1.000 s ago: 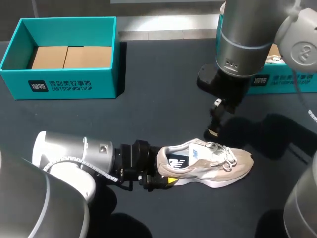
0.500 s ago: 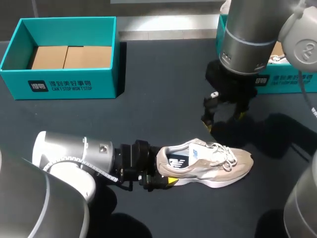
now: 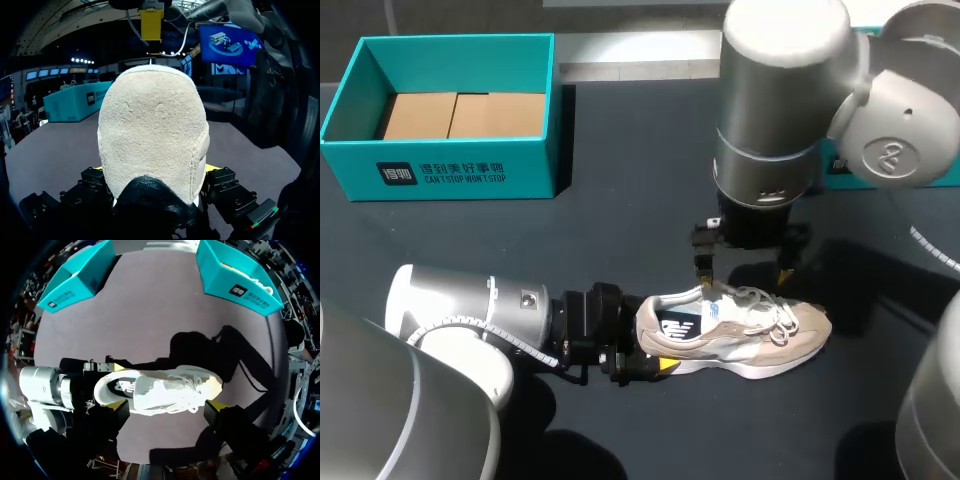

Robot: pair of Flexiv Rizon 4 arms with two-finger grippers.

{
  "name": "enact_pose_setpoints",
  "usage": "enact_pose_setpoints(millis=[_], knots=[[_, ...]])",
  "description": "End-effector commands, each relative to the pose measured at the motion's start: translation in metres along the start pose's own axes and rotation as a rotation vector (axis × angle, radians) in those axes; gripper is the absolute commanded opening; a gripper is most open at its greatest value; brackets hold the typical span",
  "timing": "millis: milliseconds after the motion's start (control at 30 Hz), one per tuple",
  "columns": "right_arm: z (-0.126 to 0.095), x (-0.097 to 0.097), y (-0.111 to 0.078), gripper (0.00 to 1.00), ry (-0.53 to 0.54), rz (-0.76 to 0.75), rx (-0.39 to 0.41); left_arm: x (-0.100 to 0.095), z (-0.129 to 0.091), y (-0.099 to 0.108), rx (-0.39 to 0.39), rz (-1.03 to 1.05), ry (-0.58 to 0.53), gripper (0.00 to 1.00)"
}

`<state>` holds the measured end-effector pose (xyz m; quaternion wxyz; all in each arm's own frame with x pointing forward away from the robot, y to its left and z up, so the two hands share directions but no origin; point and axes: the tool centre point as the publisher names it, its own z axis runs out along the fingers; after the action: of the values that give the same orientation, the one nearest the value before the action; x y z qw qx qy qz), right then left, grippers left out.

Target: Take the shoe out of the shoebox, open the shoe tongue, remove and reinsert the insole, then place the shoe into the shoebox

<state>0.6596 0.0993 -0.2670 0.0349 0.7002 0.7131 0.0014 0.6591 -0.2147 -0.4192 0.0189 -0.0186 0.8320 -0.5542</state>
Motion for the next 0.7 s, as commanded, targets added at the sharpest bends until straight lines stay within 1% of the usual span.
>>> enact_pose_setpoints(millis=[33,100,267,400,500,600,700], knots=[[0.008,0.016,-0.001,1.00,-0.070,0.068,-0.024,0.000,0.002,0.000,-0.002,0.000,-0.001,0.00],[0.010,0.016,0.001,1.00,-0.077,0.089,-0.046,0.000,0.002,0.000,-0.002,0.000,-0.001,0.00],[0.017,0.023,0.000,1.00,-0.098,0.076,-0.058,0.000,0.002,0.000,-0.002,0.000,-0.001,0.00],[0.025,0.029,-0.001,1.00,-0.127,0.047,-0.038,0.000,0.002,0.000,-0.002,0.000,-0.001,0.00],[0.031,0.033,-0.004,1.00,-0.148,0.030,-0.038,0.000,0.002,0.000,-0.002,0.000,-0.001,0.00],[0.036,0.038,-0.003,1.00,-0.149,0.029,-0.029,0.000,0.002,0.000,-0.002,0.000,-0.001,0.00],[0.039,0.043,-0.003,1.00,-0.160,0.030,-0.047,0.000,0.002,0.000,-0.002,0.000,-0.001,0.00]])
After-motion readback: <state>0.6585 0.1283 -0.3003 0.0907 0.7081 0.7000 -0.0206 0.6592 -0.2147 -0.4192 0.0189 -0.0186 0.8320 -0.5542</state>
